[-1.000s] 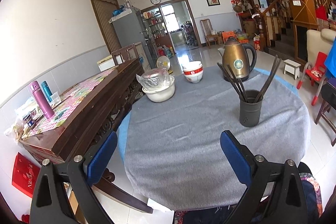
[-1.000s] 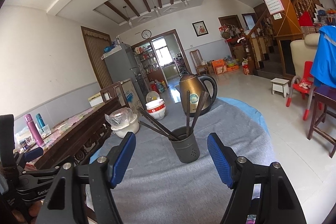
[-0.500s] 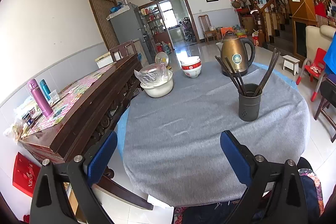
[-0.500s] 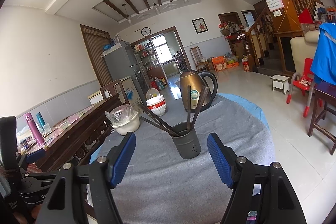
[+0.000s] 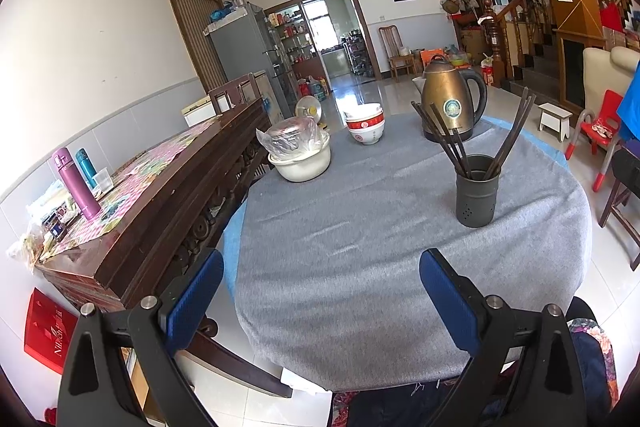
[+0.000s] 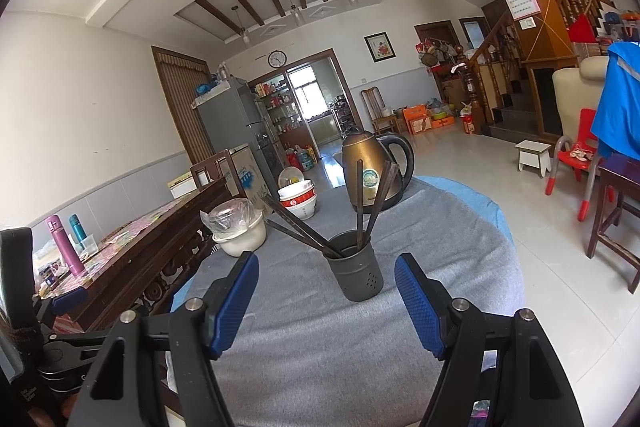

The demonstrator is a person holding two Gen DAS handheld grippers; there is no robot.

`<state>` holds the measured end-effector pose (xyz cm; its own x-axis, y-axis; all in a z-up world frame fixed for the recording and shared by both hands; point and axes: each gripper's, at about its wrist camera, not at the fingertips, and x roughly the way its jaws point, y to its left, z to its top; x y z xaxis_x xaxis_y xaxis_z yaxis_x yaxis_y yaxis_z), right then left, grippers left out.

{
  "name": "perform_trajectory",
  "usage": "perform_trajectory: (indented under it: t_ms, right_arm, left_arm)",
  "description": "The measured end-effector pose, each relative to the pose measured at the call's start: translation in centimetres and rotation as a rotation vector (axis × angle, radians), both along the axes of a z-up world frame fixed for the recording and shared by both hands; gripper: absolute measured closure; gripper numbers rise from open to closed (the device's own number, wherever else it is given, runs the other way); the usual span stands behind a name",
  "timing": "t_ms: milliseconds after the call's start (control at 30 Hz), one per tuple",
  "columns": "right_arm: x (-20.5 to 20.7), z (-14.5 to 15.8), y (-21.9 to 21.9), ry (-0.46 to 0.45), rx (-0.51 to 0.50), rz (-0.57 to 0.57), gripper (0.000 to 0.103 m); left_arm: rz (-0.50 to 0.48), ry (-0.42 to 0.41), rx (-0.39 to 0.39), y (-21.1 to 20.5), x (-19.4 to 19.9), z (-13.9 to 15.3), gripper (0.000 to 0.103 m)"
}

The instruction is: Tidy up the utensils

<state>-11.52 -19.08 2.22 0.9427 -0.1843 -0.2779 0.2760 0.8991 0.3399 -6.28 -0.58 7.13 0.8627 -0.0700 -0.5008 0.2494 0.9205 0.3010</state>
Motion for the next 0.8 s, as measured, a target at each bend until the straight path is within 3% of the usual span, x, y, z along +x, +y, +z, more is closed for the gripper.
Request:
perform_trajectory:
  t_ms: [800]
  right_arm:
    - [0.03, -0.62, 0.0, 0.004, 0.006, -0.001, 0.029]
  left_arm:
    - [-0.002, 0.002, 0.002, 0.15, -0.11, -0.34, 0.005]
